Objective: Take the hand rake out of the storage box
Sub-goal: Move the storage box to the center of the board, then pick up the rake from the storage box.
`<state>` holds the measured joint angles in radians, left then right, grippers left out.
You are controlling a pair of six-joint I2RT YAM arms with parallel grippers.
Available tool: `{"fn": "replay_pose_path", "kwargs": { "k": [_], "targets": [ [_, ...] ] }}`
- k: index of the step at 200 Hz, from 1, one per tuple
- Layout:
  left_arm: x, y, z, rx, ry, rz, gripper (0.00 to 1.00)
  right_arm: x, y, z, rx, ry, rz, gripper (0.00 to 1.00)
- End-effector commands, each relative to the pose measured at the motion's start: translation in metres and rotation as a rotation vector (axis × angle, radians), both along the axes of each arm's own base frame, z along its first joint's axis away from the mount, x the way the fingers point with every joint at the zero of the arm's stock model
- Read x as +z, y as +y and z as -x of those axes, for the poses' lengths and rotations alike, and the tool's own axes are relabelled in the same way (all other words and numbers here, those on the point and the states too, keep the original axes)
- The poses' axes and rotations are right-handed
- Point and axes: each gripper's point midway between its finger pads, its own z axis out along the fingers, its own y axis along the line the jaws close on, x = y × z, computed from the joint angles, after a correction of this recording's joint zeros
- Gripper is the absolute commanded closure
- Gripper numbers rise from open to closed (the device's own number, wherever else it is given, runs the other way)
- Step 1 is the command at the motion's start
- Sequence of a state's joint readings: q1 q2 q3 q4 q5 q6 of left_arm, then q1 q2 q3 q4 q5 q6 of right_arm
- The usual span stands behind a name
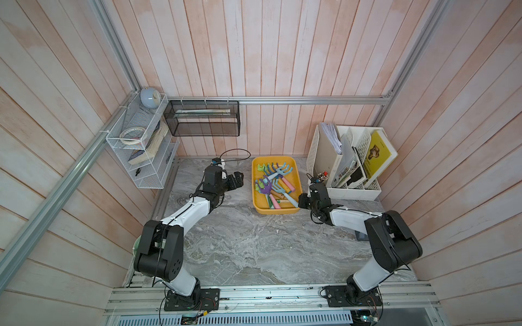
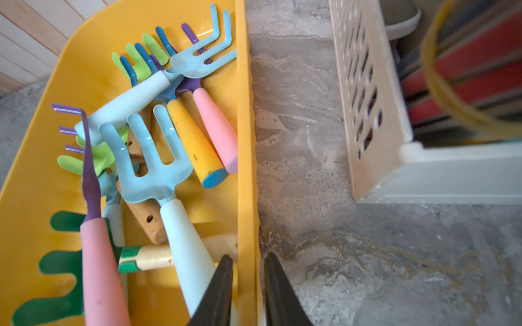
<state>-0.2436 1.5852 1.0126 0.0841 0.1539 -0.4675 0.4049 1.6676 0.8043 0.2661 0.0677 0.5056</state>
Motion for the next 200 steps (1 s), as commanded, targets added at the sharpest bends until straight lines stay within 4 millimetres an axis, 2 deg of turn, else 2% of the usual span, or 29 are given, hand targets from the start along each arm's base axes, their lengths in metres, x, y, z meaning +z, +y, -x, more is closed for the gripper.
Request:
{"fn": "replay_pose_path", "kwargs": {
  "k": [1, 40, 64, 101, 126, 136, 157, 170, 189, 200],
  "targets": [
    [0.019, 0.004, 0.004, -0.01, -0.056, 0.012, 0.0, -0.003, -0.002, -0.01, -0.054, 0.012, 0.02, 0.81],
    [0.019, 0.017, 0.011, 0.006, -0.048, 0.028, 0.0, -0.001, -0.009, -0.025, -0.113, -0.007, 0.069, 0.85],
    [0.022, 0.015, 0.013, -0.004, -0.051, 0.049, 0.0, -0.001, -0.009, -0.031, -0.132, -0.017, 0.069, 0.9],
    [0.021, 0.002, 0.015, -0.041, -0.039, 0.09, 0.0, -0.001, -0.005, -0.046, -0.123, -0.04, 0.096, 0.91],
    [0.021, -0.026, 0.018, -0.087, -0.028, 0.083, 0.0, 0.008, 0.008, -0.055, -0.045, -0.083, 0.098, 0.87],
    [0.019, -0.043, 0.02, -0.118, -0.017, 0.08, 0.0, 0.013, 0.019, -0.053, 0.026, -0.092, 0.085, 0.81],
    [0.013, -0.083, 0.025, -0.206, 0.009, 0.064, 0.01, 0.033, 0.022, -0.046, 0.053, -0.122, 0.052, 0.51],
    [0.006, -0.101, 0.026, -0.229, 0.035, 0.029, 0.05, 0.045, 0.019, -0.039, 0.05, -0.14, 0.047, 0.34],
    [-0.011, -0.119, 0.024, -0.226, 0.089, -0.032, 0.17, 0.063, 0.013, -0.026, 0.051, -0.169, 0.042, 0.18],
    [-0.022, -0.127, 0.022, -0.228, 0.119, -0.059, 0.21, 0.072, 0.011, -0.018, 0.061, -0.182, 0.039, 0.1]
  ]
}}
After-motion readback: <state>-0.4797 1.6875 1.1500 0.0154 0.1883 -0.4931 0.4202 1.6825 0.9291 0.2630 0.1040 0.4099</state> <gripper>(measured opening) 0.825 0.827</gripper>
